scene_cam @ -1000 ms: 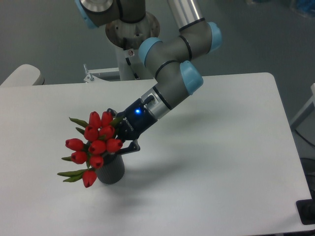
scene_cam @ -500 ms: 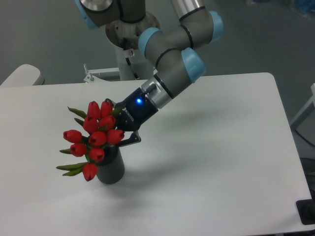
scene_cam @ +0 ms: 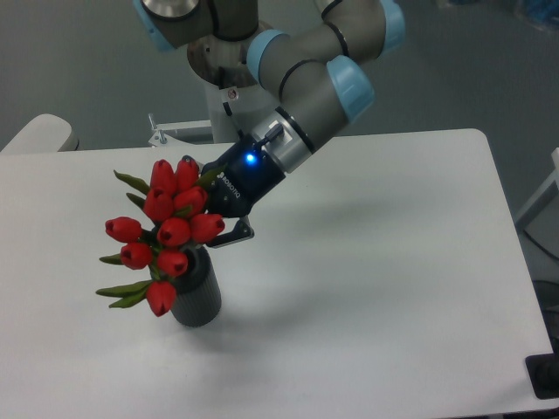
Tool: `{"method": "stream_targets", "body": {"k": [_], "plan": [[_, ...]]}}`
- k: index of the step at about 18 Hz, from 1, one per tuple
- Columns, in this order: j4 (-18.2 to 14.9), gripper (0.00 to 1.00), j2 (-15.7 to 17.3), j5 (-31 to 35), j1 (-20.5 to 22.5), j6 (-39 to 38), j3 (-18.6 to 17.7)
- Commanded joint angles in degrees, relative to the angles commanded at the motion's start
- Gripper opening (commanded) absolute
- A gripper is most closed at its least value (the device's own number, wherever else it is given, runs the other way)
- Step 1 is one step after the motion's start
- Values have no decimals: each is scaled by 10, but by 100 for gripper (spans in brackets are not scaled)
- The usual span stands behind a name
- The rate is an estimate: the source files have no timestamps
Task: Pick up the flowers from the vase
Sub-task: 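Lift the gripped tulips up out of the grey vase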
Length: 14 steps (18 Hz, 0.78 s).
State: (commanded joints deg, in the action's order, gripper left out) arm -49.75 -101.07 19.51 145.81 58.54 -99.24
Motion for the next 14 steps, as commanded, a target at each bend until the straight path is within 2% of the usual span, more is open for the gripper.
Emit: {"method": "stream_targets", "body": {"k": [3,7,10,14], "plan": [[0,39,5,0,3,-3,11],[0,39,6,-1,13,-47,43],[0,39,6,-1,17,-81,53],[0,39,2,-2,24,-90,68]]}}
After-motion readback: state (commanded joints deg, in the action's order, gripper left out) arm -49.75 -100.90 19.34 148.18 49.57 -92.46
